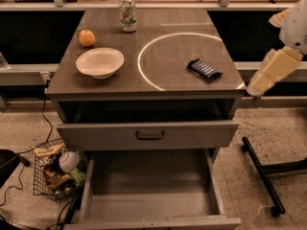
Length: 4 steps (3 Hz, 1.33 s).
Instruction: Move rxbar blueberry near 7up can
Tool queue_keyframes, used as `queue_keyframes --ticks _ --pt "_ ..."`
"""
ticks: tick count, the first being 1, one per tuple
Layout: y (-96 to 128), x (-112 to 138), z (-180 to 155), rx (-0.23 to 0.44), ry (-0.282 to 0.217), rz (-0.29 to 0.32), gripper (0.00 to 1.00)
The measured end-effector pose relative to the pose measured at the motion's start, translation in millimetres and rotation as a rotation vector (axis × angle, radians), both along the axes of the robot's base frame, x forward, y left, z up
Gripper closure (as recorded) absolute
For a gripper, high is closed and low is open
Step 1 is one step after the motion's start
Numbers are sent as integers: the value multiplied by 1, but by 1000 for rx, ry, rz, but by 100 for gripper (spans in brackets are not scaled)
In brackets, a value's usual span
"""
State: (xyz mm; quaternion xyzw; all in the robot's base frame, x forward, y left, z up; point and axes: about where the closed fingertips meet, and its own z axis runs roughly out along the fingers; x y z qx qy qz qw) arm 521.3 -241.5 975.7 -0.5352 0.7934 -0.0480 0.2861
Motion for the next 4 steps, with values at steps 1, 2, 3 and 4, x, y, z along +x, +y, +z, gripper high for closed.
queue_keyframes --ticks 1,2,3,4 --pt "-23 74 -2 202 -157 -124 0" --pt "-30 96 -12 350 -245 -183 0" --pt "-34 101 -24 487 -331 -228 0" --pt "-35 107 -37 623 -390 -252 0"
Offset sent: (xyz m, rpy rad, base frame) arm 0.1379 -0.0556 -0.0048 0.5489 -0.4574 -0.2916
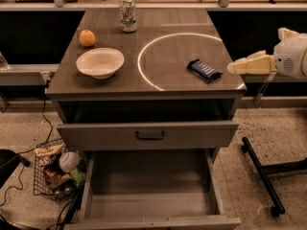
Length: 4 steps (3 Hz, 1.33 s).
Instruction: Move rxbar blueberry near 7up can
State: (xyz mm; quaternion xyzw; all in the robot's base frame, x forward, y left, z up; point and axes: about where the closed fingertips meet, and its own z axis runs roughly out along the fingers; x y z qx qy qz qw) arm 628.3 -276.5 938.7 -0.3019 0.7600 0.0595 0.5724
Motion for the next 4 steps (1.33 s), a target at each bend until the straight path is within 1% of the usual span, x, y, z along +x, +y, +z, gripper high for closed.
queue_keyframes --ticks 1,2,3,4 --pt "0 0 0 -1 1 0 0" --pt "13 14 -21 55 29 61 0" --pt "30 37 -52 127 77 138 0" --pt "39 54 -73 171 102 186 0"
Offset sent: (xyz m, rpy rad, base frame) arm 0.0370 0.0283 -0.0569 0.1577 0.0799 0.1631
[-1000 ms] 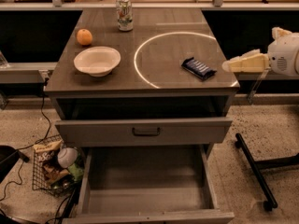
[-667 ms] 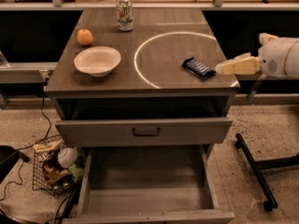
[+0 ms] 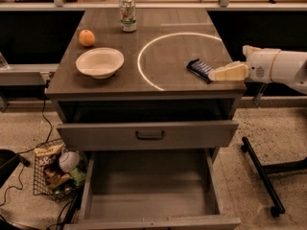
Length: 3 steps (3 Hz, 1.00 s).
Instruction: Move rxbar blueberry near 7up can
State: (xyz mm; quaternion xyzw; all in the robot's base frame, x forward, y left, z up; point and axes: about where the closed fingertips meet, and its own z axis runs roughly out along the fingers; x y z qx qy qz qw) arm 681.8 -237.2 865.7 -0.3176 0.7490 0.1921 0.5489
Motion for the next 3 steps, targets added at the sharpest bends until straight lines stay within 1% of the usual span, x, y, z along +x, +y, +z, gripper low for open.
queue_keyframes --ticks 1,3 --pt "9 9 -16 32 13 37 0" --pt "27 16 -30 65 4 101 0"
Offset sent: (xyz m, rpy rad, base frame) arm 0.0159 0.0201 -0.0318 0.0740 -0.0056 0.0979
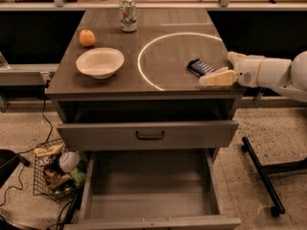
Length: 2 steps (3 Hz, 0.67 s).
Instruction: Move rxbar blueberry near 7up can
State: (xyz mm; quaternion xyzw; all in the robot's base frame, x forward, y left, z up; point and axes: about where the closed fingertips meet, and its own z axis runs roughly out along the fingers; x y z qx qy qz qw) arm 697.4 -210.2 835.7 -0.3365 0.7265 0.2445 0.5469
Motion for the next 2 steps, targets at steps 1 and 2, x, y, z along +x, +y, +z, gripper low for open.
queue_keyframes --ticks 1,2 --pt "10 1 -5 2 2 30 0" --pt "17 0 -13 -21 15 40 15"
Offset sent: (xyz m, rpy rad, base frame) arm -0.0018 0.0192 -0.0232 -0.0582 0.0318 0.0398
